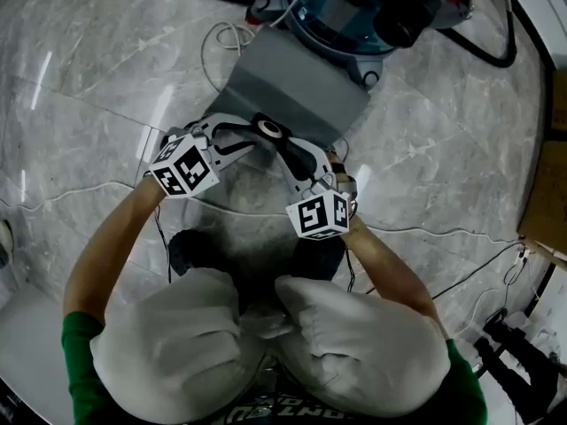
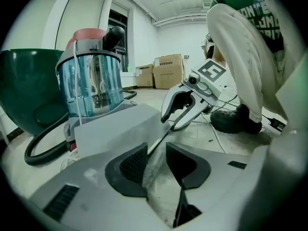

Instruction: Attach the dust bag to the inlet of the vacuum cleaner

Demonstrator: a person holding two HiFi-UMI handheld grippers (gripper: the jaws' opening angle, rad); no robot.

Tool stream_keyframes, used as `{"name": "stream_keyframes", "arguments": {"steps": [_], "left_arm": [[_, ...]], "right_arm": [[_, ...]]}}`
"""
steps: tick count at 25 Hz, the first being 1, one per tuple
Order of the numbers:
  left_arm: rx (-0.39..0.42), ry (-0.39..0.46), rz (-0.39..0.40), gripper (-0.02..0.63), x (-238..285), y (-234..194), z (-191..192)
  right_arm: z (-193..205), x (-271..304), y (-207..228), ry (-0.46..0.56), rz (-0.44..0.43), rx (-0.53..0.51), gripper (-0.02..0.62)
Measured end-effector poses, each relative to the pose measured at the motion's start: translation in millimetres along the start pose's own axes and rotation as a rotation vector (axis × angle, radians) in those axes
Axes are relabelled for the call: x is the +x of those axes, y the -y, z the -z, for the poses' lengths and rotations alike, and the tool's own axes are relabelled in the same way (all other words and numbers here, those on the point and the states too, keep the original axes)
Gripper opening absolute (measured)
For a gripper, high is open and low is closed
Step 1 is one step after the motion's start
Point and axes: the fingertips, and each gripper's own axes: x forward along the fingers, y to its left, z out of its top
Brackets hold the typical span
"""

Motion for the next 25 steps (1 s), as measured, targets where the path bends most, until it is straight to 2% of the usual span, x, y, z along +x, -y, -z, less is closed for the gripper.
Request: {"name": "stream_keyframes", "arguments": {"steps": [3, 6, 12, 17, 22, 25], "left_arm": [[-0.003, -0.012, -0.009, 0.121, 5, -13, -4], [0.019, -0.036, -0.001, 0.121, 9, -19, -5], [0.033, 0.006, -0.02, 0.106, 3, -37, -23], [0.094, -0.058, 0.035, 0.097, 12, -38, -12], [0.052, -0.078, 0.069, 0.057, 18, -36, -3], [0.044, -0.097, 0.094, 0.055, 23, -36, -2]], "right_arm": [[2, 10, 7, -0.016, -0.006, 0.024, 0.049], [5, 20, 8, -0.04, -0.041, 0.042, 0.018], [6, 18, 16, -0.031, -0.067, 0.077, 0.015], [4, 19, 16, -0.022, -0.079, 0.082, 0.014], [4, 22, 16, -0.012, -0.101, 0.097, 0.014], [6, 23, 18, 0.003, -0.129, 0.103, 0.015]]}}
